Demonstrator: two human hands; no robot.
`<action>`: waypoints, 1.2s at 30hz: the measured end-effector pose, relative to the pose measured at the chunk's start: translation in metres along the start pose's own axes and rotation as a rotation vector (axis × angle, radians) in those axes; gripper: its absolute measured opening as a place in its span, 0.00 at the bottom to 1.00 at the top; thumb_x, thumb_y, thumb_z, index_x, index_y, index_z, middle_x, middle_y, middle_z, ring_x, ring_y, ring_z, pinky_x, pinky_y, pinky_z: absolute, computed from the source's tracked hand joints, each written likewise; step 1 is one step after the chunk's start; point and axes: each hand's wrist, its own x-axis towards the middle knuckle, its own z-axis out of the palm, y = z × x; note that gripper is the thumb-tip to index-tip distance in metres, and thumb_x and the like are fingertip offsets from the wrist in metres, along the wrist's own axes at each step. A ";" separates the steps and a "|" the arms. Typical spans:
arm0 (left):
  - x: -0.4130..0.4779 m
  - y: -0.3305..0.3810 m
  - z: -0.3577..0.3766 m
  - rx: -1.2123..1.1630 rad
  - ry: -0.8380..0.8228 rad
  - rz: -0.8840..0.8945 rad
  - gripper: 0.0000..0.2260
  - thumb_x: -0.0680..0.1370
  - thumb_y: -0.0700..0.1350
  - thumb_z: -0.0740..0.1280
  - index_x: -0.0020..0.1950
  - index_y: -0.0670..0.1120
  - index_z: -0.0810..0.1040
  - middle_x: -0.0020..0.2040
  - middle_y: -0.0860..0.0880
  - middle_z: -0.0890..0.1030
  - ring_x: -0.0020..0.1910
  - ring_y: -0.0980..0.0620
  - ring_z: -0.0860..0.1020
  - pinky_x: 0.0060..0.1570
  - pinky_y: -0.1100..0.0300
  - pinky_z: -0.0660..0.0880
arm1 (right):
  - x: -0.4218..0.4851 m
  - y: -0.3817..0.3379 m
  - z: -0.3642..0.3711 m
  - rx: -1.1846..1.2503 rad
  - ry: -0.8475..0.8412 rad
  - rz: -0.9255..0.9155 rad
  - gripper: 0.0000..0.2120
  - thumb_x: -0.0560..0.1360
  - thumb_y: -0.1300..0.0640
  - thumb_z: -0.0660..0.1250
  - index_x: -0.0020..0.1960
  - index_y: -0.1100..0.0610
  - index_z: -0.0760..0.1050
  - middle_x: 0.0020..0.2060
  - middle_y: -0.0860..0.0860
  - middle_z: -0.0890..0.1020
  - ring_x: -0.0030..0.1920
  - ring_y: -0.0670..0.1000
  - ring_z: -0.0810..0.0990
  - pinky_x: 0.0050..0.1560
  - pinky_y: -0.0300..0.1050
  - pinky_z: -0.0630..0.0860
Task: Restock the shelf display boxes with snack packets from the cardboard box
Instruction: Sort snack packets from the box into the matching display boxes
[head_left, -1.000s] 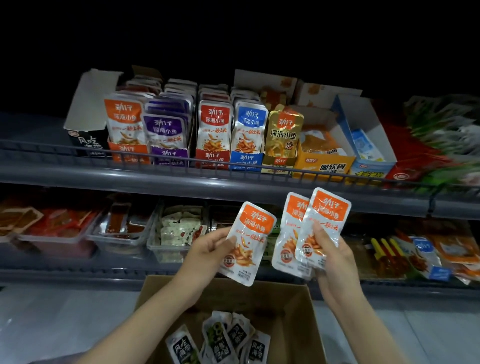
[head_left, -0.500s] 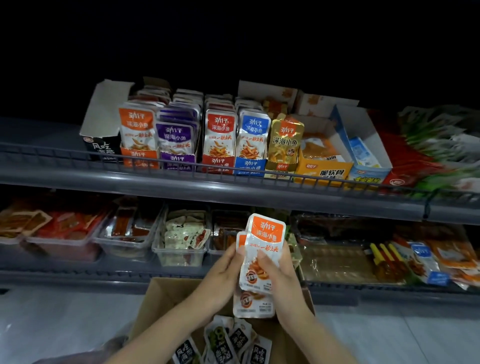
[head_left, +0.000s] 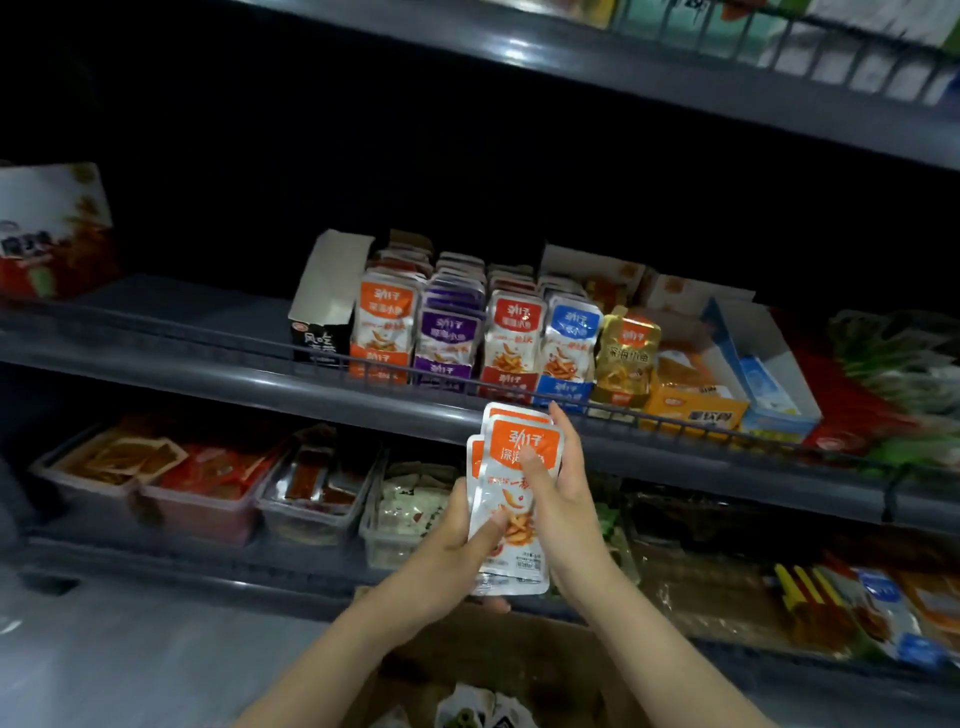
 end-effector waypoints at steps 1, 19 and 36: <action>-0.002 0.004 -0.006 0.022 0.003 0.026 0.11 0.81 0.51 0.58 0.61 0.64 0.62 0.60 0.61 0.76 0.55 0.68 0.76 0.47 0.65 0.78 | 0.002 -0.002 0.008 0.001 -0.008 -0.014 0.22 0.79 0.54 0.61 0.66 0.34 0.59 0.61 0.43 0.74 0.56 0.46 0.80 0.48 0.40 0.81; -0.015 0.049 -0.106 0.129 0.082 0.306 0.18 0.77 0.46 0.66 0.63 0.59 0.67 0.55 0.62 0.81 0.57 0.61 0.79 0.51 0.66 0.77 | 0.070 -0.094 0.055 -0.312 -0.642 0.282 0.18 0.76 0.61 0.67 0.63 0.51 0.71 0.55 0.53 0.83 0.56 0.53 0.82 0.55 0.51 0.80; 0.035 0.072 -0.166 0.223 0.104 0.362 0.20 0.77 0.53 0.64 0.68 0.56 0.66 0.57 0.61 0.79 0.57 0.63 0.78 0.57 0.61 0.76 | 0.146 -0.131 0.112 -0.947 -0.748 -0.046 0.19 0.67 0.55 0.77 0.55 0.50 0.76 0.43 0.45 0.84 0.44 0.45 0.84 0.43 0.36 0.81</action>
